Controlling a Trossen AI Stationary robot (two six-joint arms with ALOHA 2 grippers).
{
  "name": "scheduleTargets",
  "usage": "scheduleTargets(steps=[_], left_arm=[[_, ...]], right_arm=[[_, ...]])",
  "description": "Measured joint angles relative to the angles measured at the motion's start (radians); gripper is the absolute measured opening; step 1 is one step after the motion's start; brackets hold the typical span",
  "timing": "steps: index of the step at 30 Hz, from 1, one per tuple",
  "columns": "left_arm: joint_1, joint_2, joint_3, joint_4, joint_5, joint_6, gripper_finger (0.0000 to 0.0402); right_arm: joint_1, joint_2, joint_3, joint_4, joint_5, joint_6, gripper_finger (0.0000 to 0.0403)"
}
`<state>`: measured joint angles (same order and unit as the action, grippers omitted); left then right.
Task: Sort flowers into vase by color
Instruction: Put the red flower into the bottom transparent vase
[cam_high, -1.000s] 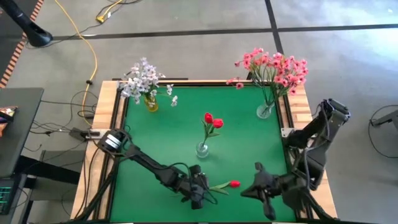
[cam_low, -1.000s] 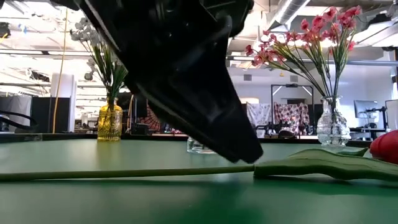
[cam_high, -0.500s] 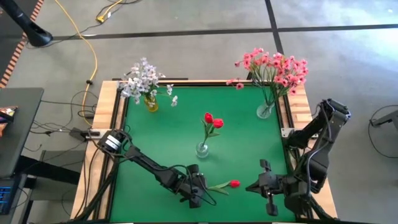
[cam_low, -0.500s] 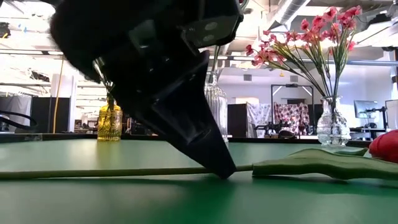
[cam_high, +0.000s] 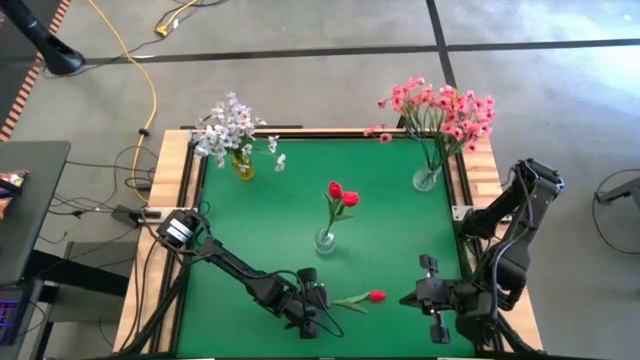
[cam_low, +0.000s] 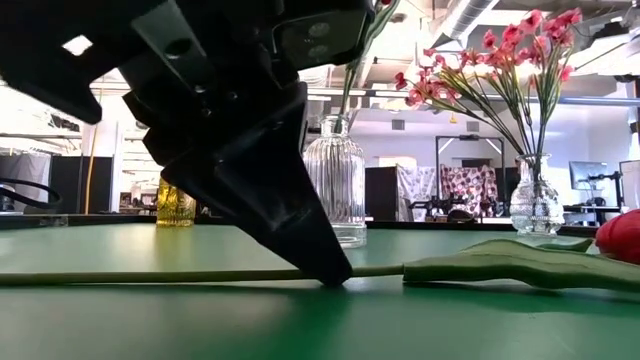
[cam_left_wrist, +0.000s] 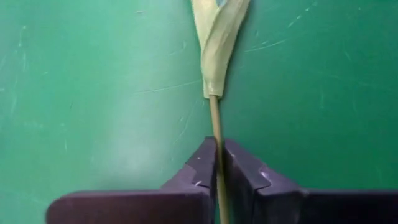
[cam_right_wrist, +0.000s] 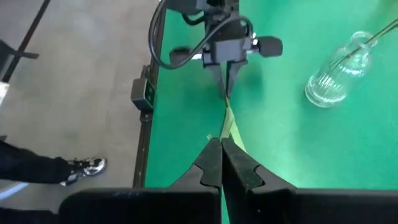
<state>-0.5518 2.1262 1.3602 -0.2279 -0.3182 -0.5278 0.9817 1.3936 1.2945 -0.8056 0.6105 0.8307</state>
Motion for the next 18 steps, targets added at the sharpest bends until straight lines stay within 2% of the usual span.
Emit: scheduleTargets(steps=[7, 18], left_arm=[[0.012, 0.001, 0.013, 0.011, -0.030, -0.039, 0.0001], [0.047, 0.005, 0.207, -0.026, -0.105, 0.161, 0.0000]], right_arm=[[0.000, -0.001, 0.000, -0.004, -0.023, -0.001, 0.0027], [0.000, -0.001, 0.000, -0.002, -0.048, 0.006, 0.0027]])
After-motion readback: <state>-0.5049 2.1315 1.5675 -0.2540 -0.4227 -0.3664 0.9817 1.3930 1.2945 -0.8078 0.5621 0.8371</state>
